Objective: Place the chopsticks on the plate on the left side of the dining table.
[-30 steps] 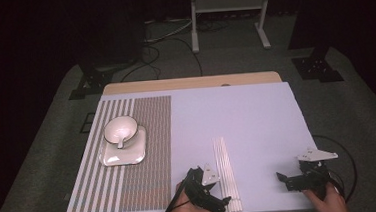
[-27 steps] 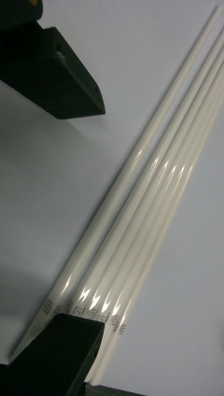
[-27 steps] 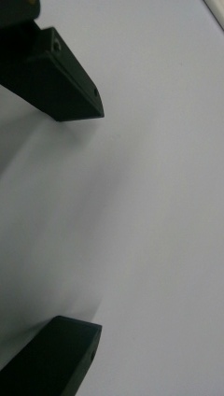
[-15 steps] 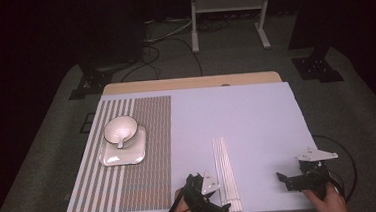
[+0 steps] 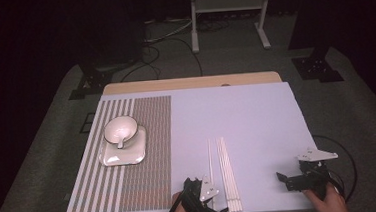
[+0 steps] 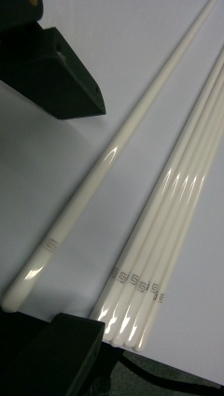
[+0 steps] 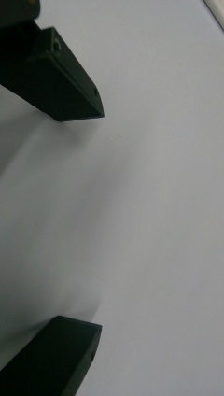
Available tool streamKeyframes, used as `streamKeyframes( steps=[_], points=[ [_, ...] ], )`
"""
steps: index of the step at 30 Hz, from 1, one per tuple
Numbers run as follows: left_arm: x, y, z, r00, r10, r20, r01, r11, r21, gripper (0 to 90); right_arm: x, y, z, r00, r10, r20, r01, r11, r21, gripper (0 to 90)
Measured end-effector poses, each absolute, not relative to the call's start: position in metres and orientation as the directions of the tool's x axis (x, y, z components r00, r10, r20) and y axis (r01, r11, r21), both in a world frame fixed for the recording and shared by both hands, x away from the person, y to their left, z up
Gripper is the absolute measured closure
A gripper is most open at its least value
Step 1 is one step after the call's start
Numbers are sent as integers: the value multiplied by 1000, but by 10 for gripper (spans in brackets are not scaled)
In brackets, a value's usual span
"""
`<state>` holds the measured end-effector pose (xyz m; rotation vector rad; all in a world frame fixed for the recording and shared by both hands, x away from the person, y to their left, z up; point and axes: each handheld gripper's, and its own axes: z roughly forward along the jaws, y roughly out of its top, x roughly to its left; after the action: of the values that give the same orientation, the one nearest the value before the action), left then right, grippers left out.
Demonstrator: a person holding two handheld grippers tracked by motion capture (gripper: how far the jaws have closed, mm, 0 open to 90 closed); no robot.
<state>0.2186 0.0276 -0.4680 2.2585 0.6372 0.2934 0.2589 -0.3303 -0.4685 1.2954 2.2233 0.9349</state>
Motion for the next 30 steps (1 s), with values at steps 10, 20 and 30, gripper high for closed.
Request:
streamKeyframes(
  steps=[10, 20, 30],
  points=[
    [219, 41, -467, 838, 546, 16, 371, -590, 718, 0, 259, -330, -469, -489, 872, -9, 604, 346, 718, 0],
    [220, 54, -466, 825, 565, 14, 390, -587, 709, 0, 259, -330, -468, -490, 872, -9, 604, 346, 718, 0],
    [221, 64, -464, 820, 572, 15, 400, -592, 700, 0, 259, -330, -468, -489, 872, -9, 604, 346, 718, 0]
  ],
)
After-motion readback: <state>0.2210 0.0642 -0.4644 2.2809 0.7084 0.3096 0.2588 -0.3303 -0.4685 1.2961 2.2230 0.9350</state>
